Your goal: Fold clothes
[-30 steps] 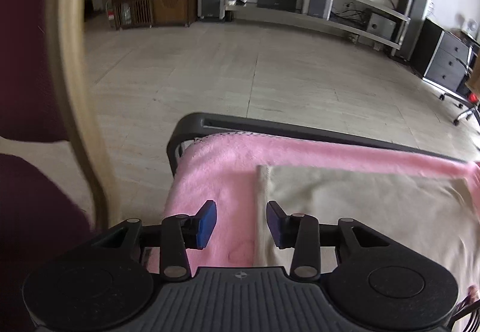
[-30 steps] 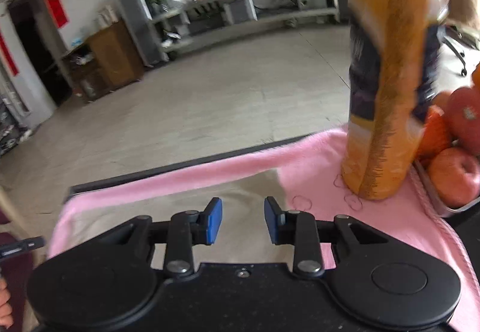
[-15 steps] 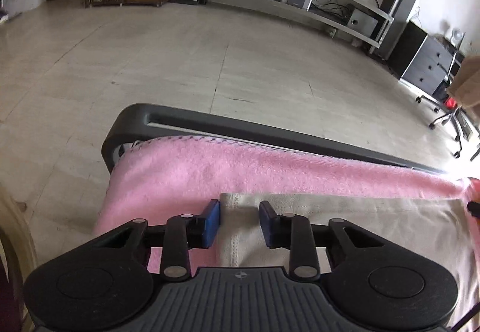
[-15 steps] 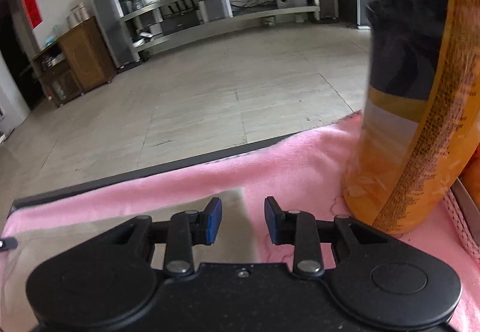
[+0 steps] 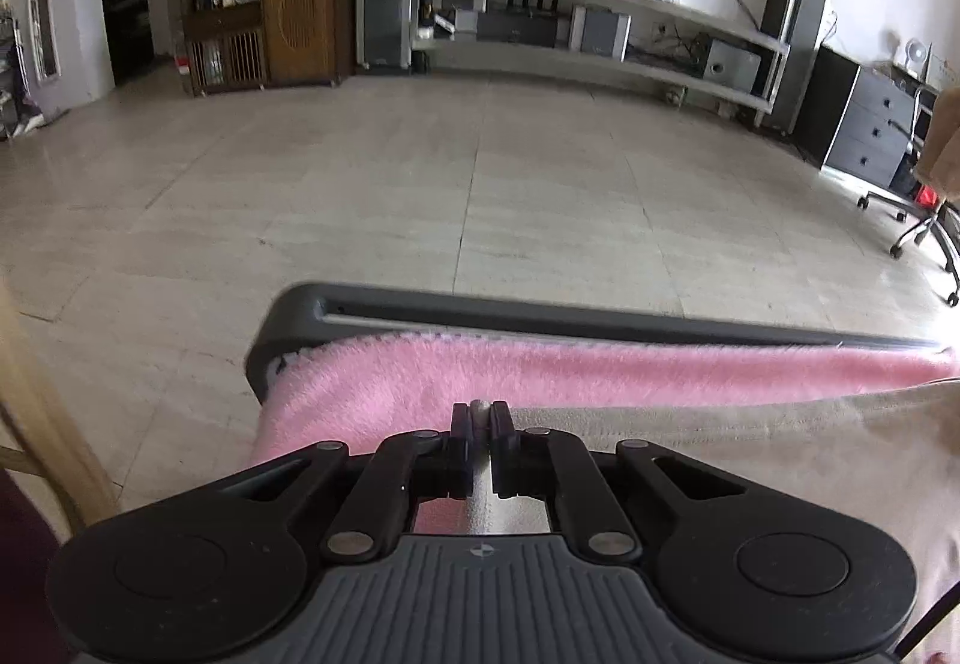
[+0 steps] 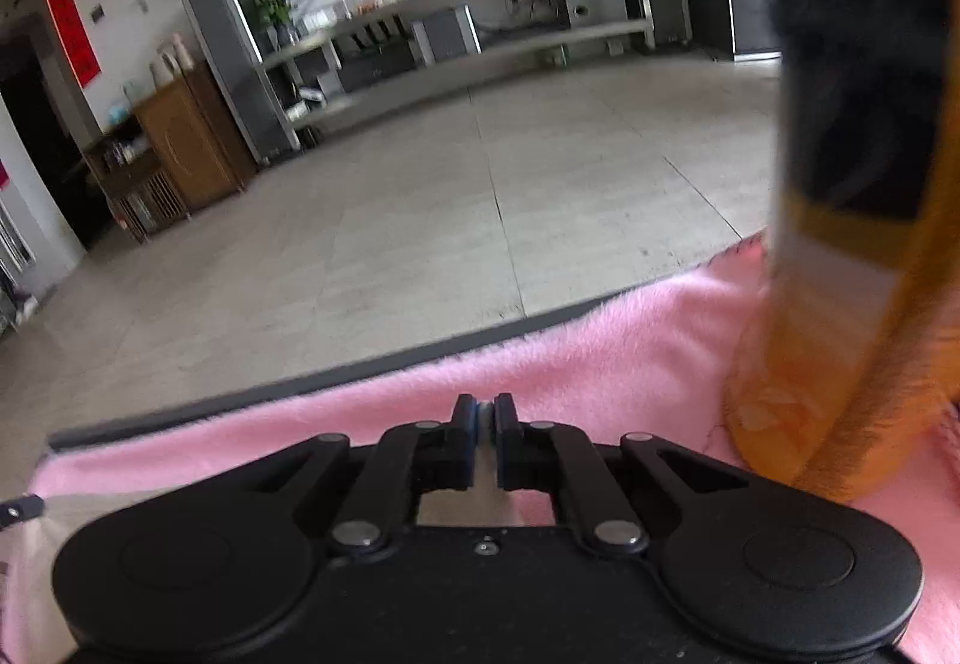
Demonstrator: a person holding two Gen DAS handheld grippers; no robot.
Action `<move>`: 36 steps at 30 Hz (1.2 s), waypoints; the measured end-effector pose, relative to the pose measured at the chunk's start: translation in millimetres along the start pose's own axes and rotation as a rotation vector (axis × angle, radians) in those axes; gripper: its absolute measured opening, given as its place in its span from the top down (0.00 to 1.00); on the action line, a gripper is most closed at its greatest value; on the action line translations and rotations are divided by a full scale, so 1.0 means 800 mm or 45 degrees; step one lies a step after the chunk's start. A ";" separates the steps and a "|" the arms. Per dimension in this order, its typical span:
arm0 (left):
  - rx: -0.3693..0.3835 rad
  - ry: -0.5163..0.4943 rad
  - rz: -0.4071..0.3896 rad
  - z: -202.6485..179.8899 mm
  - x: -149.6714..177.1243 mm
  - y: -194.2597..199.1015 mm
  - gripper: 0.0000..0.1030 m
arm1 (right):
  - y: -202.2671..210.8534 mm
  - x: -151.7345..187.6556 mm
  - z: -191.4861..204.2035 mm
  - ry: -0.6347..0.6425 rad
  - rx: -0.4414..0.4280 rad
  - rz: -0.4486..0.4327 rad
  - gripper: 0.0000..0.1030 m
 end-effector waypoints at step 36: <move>-0.184 0.022 -0.028 0.005 0.293 0.386 0.95 | 0.375 0.280 -0.048 -0.273 -0.110 0.123 0.95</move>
Point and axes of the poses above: each gripper's, at about its wrist camera, not at the fingertips, and y roughly against the way its jaws point, z to its left, x to its underside, the point moved 7 cm from there along -y, roughly the way its jaws point
